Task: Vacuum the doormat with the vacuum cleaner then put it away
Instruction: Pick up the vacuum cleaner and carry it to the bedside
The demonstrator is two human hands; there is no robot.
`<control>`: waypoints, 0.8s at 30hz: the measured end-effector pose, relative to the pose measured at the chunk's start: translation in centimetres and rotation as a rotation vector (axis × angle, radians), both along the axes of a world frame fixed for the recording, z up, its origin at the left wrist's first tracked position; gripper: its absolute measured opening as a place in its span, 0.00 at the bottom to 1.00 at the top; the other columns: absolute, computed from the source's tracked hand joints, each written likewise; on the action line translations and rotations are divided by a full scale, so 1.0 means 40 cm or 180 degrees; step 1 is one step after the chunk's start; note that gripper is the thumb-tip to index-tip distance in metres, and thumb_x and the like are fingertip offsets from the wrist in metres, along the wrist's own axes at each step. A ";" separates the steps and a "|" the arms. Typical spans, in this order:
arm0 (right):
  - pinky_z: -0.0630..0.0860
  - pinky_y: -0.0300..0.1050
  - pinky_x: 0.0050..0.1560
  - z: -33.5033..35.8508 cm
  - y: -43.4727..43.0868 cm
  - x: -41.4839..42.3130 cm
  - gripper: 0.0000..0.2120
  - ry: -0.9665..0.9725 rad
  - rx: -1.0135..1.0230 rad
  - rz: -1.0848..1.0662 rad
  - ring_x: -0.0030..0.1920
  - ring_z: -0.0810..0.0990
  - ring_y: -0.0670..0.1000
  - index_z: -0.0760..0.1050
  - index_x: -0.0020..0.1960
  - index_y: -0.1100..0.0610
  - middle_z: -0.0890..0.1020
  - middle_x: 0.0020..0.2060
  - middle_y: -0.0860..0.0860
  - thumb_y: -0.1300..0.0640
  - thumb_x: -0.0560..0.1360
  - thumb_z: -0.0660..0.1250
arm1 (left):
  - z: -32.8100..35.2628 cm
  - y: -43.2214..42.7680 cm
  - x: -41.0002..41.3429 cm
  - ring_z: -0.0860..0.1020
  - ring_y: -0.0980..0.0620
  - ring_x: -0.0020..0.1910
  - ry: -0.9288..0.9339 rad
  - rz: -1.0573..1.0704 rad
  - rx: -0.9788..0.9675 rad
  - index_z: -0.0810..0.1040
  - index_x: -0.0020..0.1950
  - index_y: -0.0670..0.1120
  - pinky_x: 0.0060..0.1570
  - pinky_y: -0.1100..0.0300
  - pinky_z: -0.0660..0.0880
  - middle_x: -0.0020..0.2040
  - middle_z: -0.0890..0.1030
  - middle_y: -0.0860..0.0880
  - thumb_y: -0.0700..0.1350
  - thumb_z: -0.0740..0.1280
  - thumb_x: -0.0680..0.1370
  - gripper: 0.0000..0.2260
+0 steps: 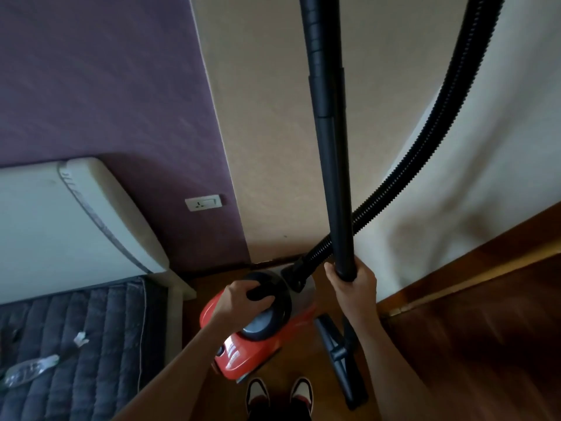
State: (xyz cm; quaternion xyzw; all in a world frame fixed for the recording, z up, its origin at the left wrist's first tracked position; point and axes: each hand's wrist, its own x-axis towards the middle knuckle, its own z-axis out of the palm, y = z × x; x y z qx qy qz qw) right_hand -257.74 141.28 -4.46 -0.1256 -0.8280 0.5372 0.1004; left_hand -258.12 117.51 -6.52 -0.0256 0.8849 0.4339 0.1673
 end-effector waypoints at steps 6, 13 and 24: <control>0.71 0.29 0.34 -0.036 0.043 -0.054 0.14 -0.0016 -0.0025 -0.0005 0.32 0.77 0.41 0.73 0.39 0.45 0.74 0.29 0.45 0.59 0.75 0.75 | -0.017 0.036 -0.054 0.81 0.54 0.36 -0.0072 -0.0163 -0.0102 0.82 0.42 0.51 0.32 0.59 0.77 0.36 0.83 0.51 0.46 0.75 0.75 0.03; 0.72 0.31 0.33 -0.133 0.081 -0.117 0.15 -0.0007 -0.0116 -0.0005 0.31 0.76 0.42 0.73 0.37 0.46 0.75 0.29 0.47 0.60 0.75 0.75 | -0.117 0.056 -0.114 0.82 0.57 0.34 -0.0134 -0.0120 -0.0102 0.81 0.45 0.52 0.34 0.61 0.80 0.39 0.83 0.53 0.47 0.74 0.76 0.03; 0.69 0.29 0.35 -0.530 0.119 -0.254 0.17 0.0264 -0.0119 0.0181 0.30 0.75 0.42 0.72 0.39 0.43 0.73 0.29 0.43 0.61 0.76 0.74 | -0.535 0.066 -0.225 0.78 0.62 0.30 -0.0067 -0.0243 -0.0152 0.82 0.43 0.47 0.27 0.68 0.72 0.33 0.80 0.55 0.44 0.74 0.75 0.03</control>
